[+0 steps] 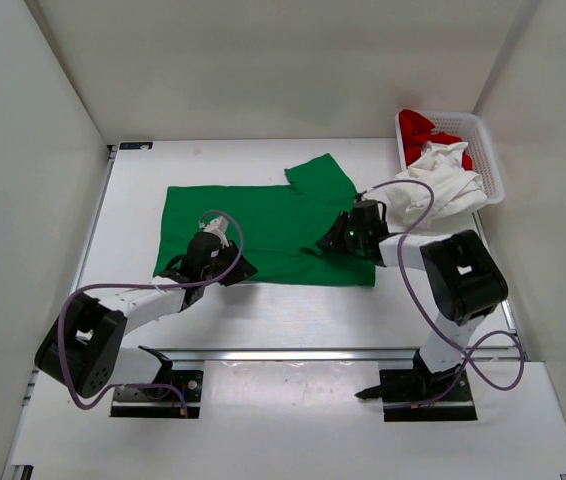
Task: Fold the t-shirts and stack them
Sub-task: Fold the flattened tshirt in 1/3 of the way
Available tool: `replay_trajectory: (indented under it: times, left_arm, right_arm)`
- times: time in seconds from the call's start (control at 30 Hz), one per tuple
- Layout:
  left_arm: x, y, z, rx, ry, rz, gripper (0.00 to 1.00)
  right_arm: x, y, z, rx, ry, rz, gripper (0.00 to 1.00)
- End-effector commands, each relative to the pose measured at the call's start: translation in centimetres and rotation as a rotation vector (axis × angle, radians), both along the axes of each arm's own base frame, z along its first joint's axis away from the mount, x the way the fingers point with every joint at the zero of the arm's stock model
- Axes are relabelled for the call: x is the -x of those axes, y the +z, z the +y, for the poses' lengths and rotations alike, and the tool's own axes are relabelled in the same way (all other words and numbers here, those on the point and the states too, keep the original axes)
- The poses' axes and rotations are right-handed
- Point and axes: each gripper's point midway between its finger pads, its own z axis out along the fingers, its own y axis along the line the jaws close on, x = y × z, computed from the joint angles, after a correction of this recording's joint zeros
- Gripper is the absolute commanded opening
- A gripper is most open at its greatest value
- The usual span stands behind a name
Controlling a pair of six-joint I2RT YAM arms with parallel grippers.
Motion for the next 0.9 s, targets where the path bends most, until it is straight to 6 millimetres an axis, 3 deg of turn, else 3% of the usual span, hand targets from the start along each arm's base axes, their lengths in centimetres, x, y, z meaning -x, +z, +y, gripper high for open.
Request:
replay_trajectory:
  times: [0.0,0.07,0.1,0.17,0.23,0.3,0.4,0.47,0.53,0.6,0.67,0.87]
  left_arm:
    - [-0.5,1.0,0.6,-0.005,0.014,-0.032,0.24]
    - [-0.6,1.0,0.9,-0.016,0.019,-0.034,0.23]
    - [-0.8,1.3,1.4,-0.024,0.035,-0.044,0.23]
    - [-1.1,1.2,2.3,-0.037,0.059,-0.039,0.23]
    - [-1.4,1.8,2.9,-0.026,0.082,-0.044,0.24]
    - [-1.5,2.2,2.7,-0.033,0.080,-0.061,0.24]
    - [-1.6,2.2,2.0,-0.032,0.066,-0.064,0.24]
    - [-1.7,1.5,1.2,-0.030,0.043,-0.042,0.24]
    - [-2.0,1.0,0.8,-0.032,0.044,-0.022,0.23]
    - [-2.3,0.1,0.6,-0.027,0.048,0.018,0.23]
    - [-2.2,-0.7,0.9,-0.016,0.060,0.042,0.23]
    - [1.0,-5.5,4.0,-0.115,0.100,0.170,0.22]
  right_arm:
    - [-4.0,2.3,1.7,-0.025,0.009,-0.095,0.21]
    - [-6.7,4.0,2.6,-0.057,0.000,-0.140,0.21]
    - [-7.3,3.2,2.5,-0.069,0.000,-0.119,0.20]
    - [-10.1,6.2,4.0,-0.114,0.030,-0.173,0.22]
    - [-10.1,7.4,4.4,-0.079,0.066,-0.188,0.28]
    - [-8.9,9.4,3.9,-0.025,0.079,-0.251,0.33]
    - [-4.9,8.5,2.1,0.004,0.062,-0.245,0.37]
    - [-2.8,7.4,1.5,0.009,0.060,-0.222,0.30]
    - [0.0,6.1,2.7,0.003,0.114,-0.185,0.09]
    - [2.2,4.3,3.7,0.032,0.170,-0.134,0.03]
    - [3.1,3.0,4.1,0.075,0.190,-0.112,0.00]
    - [4.9,0.0,4.2,0.130,0.229,-0.015,0.01]
